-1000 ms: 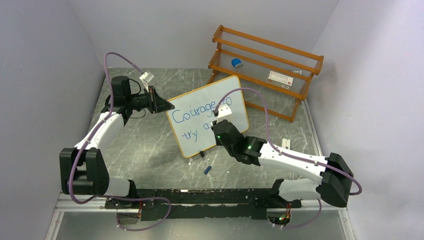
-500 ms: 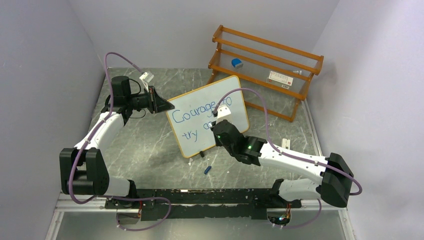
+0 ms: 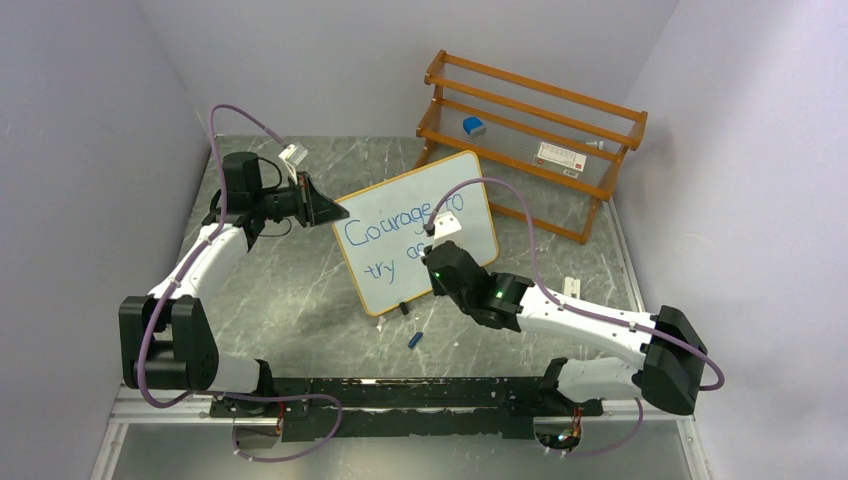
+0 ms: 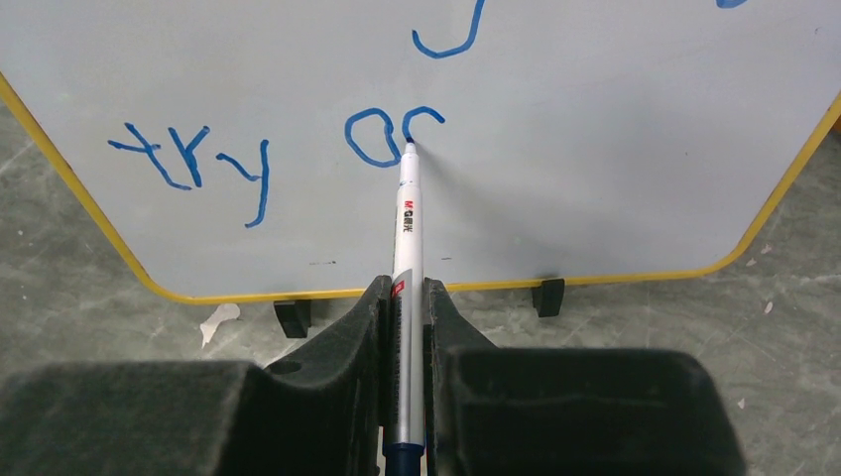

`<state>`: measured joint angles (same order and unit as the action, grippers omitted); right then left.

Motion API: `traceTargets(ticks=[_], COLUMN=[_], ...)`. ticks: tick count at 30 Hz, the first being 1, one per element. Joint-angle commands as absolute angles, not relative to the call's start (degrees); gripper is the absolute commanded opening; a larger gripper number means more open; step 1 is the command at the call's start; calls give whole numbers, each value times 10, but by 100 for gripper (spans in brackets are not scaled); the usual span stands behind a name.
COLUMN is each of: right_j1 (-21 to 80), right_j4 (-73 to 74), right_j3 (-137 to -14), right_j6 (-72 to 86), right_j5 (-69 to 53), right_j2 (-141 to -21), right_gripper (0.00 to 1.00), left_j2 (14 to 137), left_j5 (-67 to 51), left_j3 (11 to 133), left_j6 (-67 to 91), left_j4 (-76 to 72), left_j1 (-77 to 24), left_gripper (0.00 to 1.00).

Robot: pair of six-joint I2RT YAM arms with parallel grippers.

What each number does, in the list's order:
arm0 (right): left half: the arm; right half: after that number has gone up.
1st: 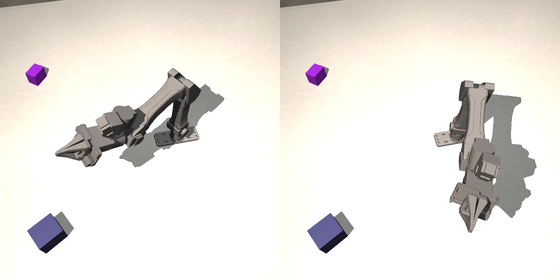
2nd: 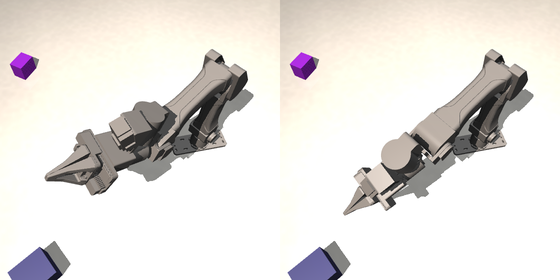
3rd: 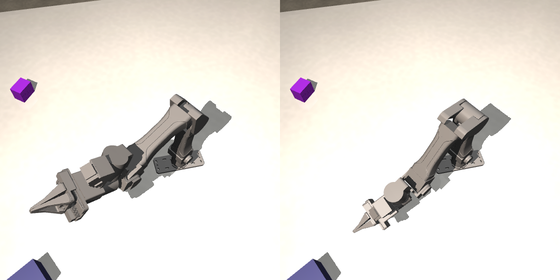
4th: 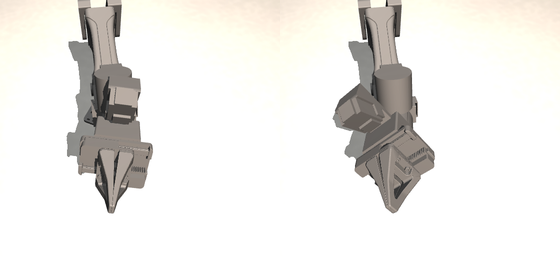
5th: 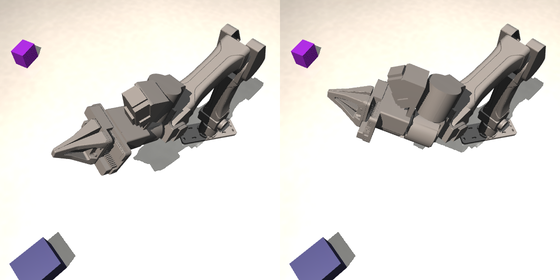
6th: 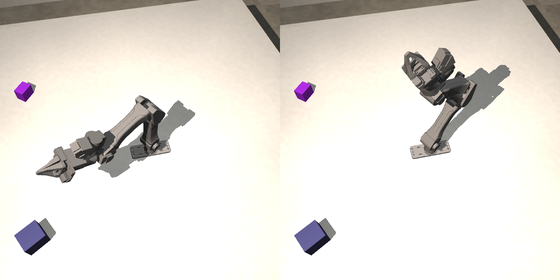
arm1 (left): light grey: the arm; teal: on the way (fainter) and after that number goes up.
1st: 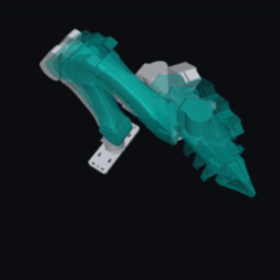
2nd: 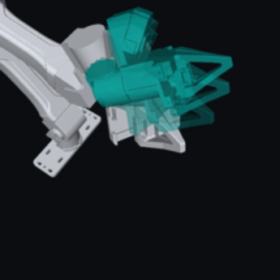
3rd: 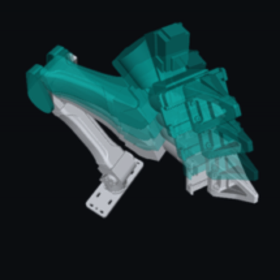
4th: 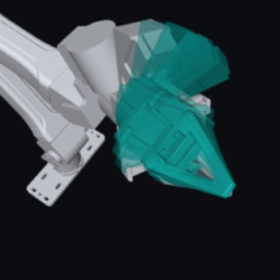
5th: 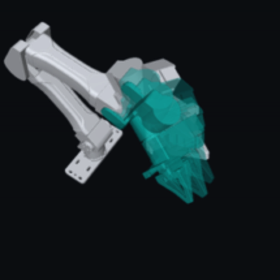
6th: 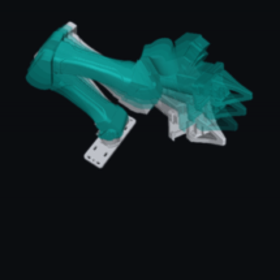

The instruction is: Write a sentence on the whiteboard

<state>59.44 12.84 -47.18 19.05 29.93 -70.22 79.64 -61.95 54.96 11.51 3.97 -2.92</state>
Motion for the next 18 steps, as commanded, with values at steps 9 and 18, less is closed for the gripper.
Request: traceTargets(ticks=[9, 18], right_j1=[591, 589], right_j4=[156, 146], right_j3=[-467, -468], right_j6=[196, 199], right_j5=[320, 339], right_j2=[-709, -708], right_gripper=[0, 0], left_j2=[817, 817], left_j5=[-573, -573], left_j3=[546, 545], left_j6=[84, 84], left_j4=[81, 82], left_j1=[-47, -47], left_gripper=[5, 5])
